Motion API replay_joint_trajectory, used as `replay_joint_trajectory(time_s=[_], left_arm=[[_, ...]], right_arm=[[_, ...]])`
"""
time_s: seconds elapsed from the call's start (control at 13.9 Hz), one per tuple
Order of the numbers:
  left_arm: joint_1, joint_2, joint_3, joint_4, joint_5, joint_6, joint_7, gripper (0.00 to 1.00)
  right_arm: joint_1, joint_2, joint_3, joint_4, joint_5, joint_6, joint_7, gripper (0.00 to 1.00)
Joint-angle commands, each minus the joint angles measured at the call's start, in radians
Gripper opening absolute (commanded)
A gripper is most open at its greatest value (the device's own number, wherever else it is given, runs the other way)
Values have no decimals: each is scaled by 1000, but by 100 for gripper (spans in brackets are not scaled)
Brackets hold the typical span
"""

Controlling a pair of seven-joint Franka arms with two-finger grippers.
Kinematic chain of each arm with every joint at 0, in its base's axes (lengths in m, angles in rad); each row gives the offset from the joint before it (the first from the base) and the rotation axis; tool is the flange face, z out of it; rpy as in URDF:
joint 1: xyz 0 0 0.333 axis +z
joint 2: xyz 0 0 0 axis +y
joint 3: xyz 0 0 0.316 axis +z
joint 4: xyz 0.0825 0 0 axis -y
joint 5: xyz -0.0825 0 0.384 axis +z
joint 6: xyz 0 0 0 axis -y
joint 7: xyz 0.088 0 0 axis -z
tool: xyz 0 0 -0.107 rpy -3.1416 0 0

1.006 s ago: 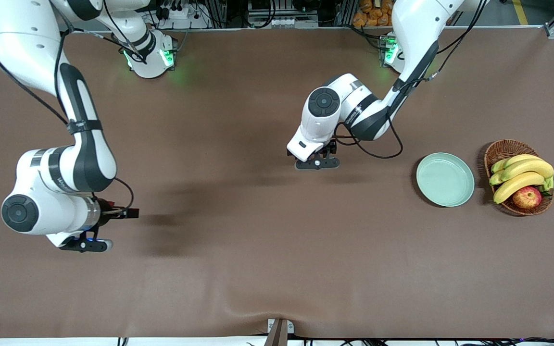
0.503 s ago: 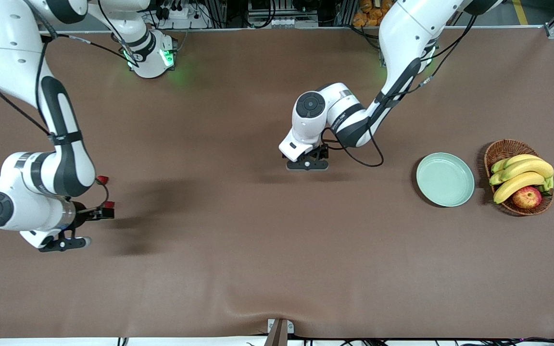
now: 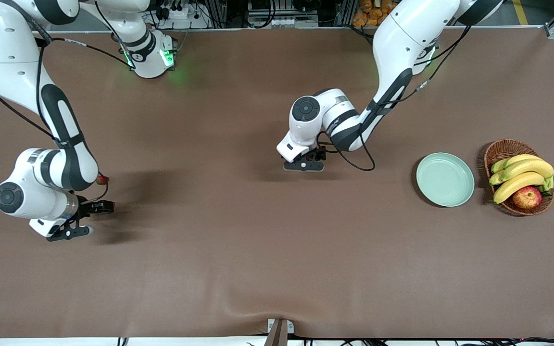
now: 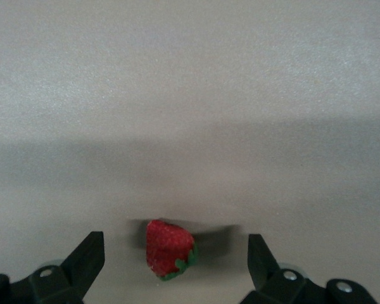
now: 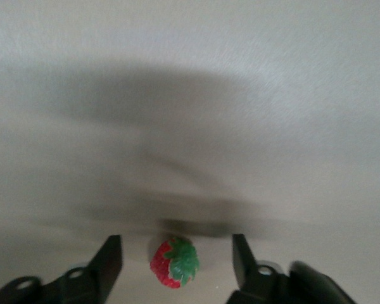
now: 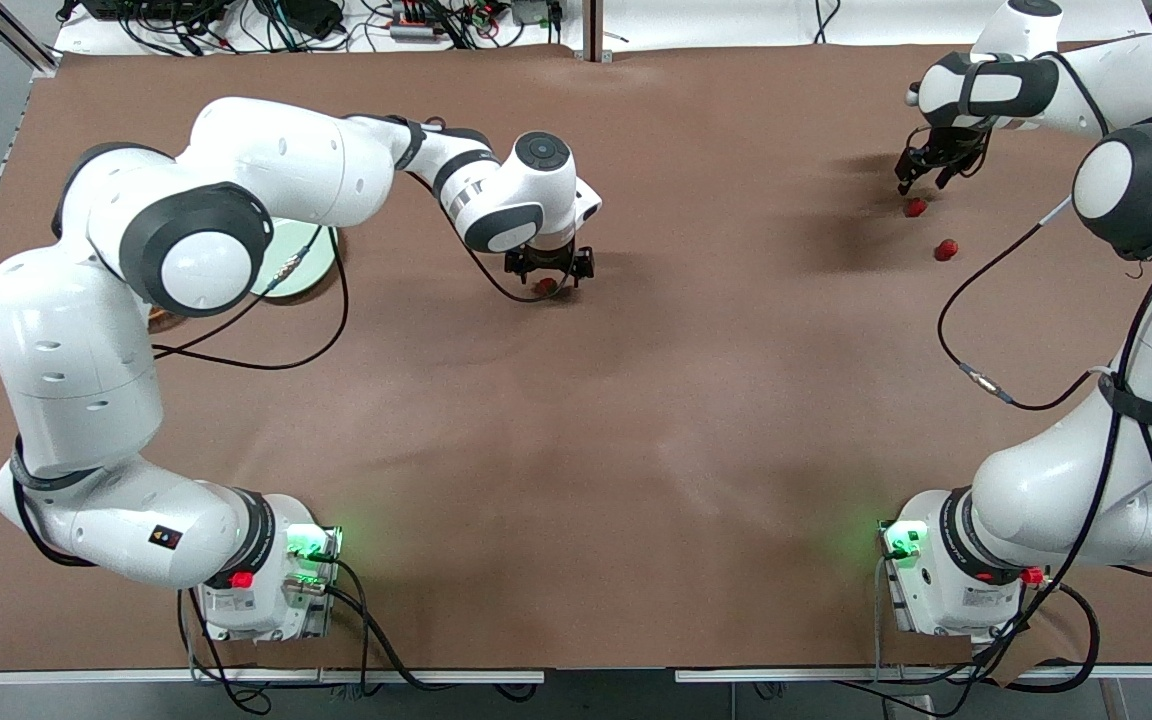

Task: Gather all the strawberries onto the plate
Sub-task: 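Grasp the middle strawberry with the left gripper while the right gripper grasps another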

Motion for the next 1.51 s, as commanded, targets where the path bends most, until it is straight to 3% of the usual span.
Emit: replay_joint_trajectory(time_s=[0.0,0.07,0.14,0.22,0.29,0.36,0.5,0.65,0.93,1.22,1.44], left_arm=[[-5,22,1,22,30,4,-29,100],[-5,23,2,22,30,4,-27,95],[-5,24,2,22,30,4,-27,78],[-5,22,2,21,29,4,-29,42],[-5,22,2,21,29,2,-32,26],[-5,22,2,19,29,2,-59,0],[-7,22,2,18,29,2,-84,0],[-5,22,2,18,29,2,-84,0],[4,-7,1,21,27,-12,-90,0],[36,-130,-1,24,-5,-111,-85,0],[91,-216,-1,27,-61,-176,-73,0]], right_arm=[[-14,-30,14,-53,-18,7,-4,58],[-14,-31,14,-58,-18,2,-6,57],[-14,-33,14,-68,-18,2,-6,57],[-14,-36,14,-75,-18,-1,-6,57],[-14,-39,15,-81,-17,-5,-6,49],[-14,-39,15,-81,-17,-5,-6,37],[-13,-39,14,-79,-17,-7,-4,11],[-14,-40,14,-61,-18,-18,-9,2],[-2,-51,18,58,-15,-177,2,0],[27,-59,21,178,-7,-346,71,0],[68,-105,46,191,19,-435,230,0]])
